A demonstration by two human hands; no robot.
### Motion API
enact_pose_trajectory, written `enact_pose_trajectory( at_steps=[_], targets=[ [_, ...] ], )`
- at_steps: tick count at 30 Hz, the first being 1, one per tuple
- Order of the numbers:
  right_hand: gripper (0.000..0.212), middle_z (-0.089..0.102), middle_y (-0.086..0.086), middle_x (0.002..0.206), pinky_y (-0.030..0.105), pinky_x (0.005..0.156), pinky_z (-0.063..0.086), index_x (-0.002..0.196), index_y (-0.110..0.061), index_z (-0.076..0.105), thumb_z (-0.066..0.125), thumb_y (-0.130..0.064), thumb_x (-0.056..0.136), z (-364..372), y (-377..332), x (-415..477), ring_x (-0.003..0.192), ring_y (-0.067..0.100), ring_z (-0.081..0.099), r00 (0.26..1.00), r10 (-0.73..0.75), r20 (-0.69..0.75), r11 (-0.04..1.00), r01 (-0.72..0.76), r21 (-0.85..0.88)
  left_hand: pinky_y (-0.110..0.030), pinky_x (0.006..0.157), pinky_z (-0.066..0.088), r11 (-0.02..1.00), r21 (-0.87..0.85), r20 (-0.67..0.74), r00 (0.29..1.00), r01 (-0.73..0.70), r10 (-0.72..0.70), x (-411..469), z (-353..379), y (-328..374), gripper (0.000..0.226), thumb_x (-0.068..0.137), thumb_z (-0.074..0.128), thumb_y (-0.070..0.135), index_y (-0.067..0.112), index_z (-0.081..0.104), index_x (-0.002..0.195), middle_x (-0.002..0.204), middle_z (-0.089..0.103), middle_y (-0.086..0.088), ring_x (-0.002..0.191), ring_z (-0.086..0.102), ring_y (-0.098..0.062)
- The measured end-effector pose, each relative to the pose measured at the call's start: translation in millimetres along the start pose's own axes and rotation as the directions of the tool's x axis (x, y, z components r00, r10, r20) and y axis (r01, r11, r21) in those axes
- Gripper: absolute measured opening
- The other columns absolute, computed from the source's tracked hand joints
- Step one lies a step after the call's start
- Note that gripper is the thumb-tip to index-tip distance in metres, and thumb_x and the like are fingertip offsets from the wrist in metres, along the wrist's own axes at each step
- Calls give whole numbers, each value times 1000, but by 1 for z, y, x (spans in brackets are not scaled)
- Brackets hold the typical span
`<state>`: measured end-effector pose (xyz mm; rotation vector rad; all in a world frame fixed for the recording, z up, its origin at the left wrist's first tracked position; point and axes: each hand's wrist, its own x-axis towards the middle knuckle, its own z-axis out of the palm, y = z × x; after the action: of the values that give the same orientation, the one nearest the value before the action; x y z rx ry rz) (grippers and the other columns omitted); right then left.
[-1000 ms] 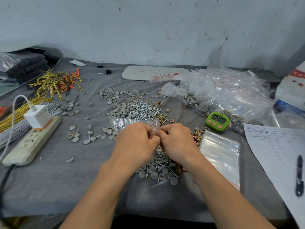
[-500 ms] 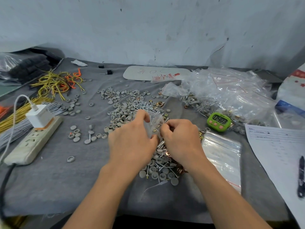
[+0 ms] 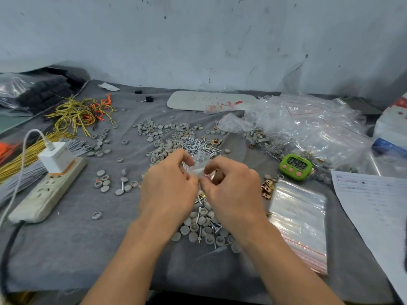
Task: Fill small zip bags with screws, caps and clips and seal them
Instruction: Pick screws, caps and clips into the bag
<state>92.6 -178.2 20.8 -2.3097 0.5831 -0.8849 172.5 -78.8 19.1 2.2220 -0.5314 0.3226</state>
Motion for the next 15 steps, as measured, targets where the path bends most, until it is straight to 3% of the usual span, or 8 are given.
enact_pose_trajectory(
  at_steps=[2, 5, 6, 8, 9, 11, 13, 15],
  targets=[
    [19, 74, -7, 85, 36, 75, 58, 105, -33, 76, 70, -22, 90, 6, 0, 1, 77, 17, 68, 986, 1, 166, 1000, 1, -14, -19, 56, 35, 999, -21, 18, 999, -43, 44, -3, 3, 0, 30, 79, 71, 14, 40, 56, 82, 57, 55, 11, 61, 53, -1],
    [40, 75, 1, 109, 37, 86, 58, 127, -38, 69, 67, -19, 92, 11, 4, 7, 98, 24, 70, 934, 125, 336, 961, -29, -275, -22, 61, 41, 994, -67, 38, 996, -83, 85, -7, 1, 1, 35, 80, 70, 11, 43, 58, 88, 62, 56, 13, 64, 54, -3],
    [39, 75, 0, 105, 33, 83, 57, 126, -37, 70, 66, -20, 92, 12, 6, 10, 93, 22, 69, 929, 145, 340, 963, -54, -263, -27, 63, 45, 995, -53, 38, 996, -83, 85, -7, 0, 0, 37, 80, 69, 11, 45, 58, 90, 61, 55, 12, 64, 54, -4],
    [27, 71, -7, 79, 23, 62, 51, 108, -29, 79, 63, -17, 91, 13, 8, 14, 67, 12, 62, 917, 222, 333, 970, -241, 15, -33, 65, 49, 997, -15, 31, 996, -79, 79, -7, -3, -1, 39, 79, 70, 13, 47, 59, 96, 60, 54, 13, 65, 56, -7],
    [23, 66, -6, 67, 22, 50, 44, 95, -22, 81, 61, -11, 90, 12, 8, 16, 53, 11, 53, 885, 306, 350, 885, -401, 239, -33, 65, 49, 997, -1, 35, 996, -82, 82, -8, -5, -1, 40, 78, 71, 15, 48, 59, 99, 60, 53, 13, 65, 56, -7],
    [23, 61, 8, 62, 20, 39, 33, 81, -8, 75, 56, 5, 88, 14, 5, 20, 41, 11, 43, 761, 422, 493, 487, -649, 585, -34, 64, 49, 994, 27, 63, 993, -104, 102, -10, -7, 1, 44, 77, 72, 21, 50, 56, 106, 61, 54, 12, 67, 59, -10],
    [22, 63, 9, 62, 16, 36, 34, 90, -1, 71, 54, 14, 90, 20, 2, 20, 38, 7, 46, 666, 421, 616, 131, -717, 685, -36, 65, 51, 985, 90, 80, 987, -146, 139, -12, -7, 6, 50, 74, 70, 26, 51, 53, 114, 64, 55, 11, 72, 64, -18],
    [27, 67, 9, 71, 17, 37, 38, 104, 1, 71, 53, 17, 91, 24, 0, 19, 42, 8, 52, 638, 387, 666, -30, -713, 701, -33, 61, 45, 971, 156, 74, 982, -181, 171, -14, -4, 13, 57, 70, 69, 26, 50, 52, 119, 70, 62, 9, 74, 66, -23]
  ],
)
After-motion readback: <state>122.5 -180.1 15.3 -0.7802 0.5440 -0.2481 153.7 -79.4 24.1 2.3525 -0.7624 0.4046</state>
